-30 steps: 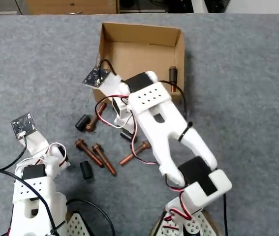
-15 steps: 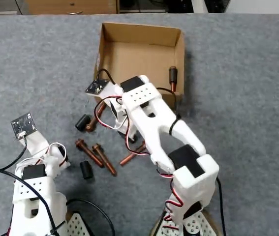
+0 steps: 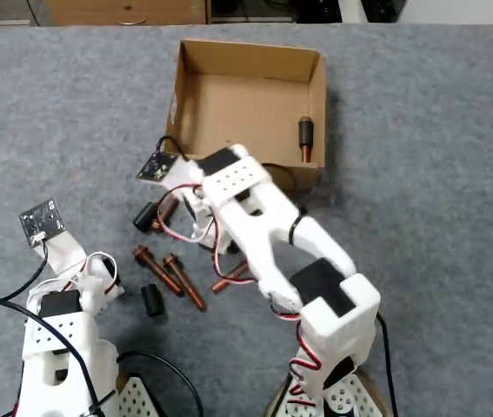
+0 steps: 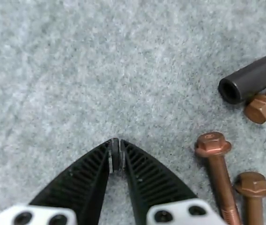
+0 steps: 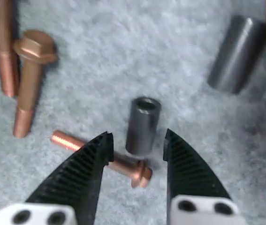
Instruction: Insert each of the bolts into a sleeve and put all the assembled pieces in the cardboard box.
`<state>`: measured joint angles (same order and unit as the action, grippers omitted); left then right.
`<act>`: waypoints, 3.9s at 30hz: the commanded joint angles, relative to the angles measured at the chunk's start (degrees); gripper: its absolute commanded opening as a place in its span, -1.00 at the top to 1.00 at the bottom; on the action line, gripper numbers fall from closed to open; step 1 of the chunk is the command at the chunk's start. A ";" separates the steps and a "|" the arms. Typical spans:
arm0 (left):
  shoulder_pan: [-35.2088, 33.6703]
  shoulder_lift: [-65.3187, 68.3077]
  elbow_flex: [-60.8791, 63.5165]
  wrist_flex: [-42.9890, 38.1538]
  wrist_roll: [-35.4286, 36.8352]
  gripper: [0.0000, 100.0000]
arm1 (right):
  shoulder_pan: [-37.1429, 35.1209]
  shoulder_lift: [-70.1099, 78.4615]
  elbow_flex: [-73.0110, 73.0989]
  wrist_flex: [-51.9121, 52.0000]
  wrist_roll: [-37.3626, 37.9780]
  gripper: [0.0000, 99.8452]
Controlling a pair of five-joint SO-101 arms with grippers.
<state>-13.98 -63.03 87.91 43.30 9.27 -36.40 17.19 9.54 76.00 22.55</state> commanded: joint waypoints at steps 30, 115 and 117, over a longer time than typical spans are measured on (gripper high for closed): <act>-0.18 -0.57 0.00 -0.62 0.18 0.96 | -0.22 1.10 8.04 -12.48 0.26 1.00; 54.51 36.00 -46.33 16.35 -26.02 0.79 | 52.70 -94.99 17.19 16.18 -24.00 1.00; 54.59 39.43 -47.65 15.82 -26.02 0.79 | 52.70 -94.99 17.45 15.82 -24.00 1.00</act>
<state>39.91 -26.55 41.49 60.70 -15.78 15.56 -78.20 26.86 92.70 -0.84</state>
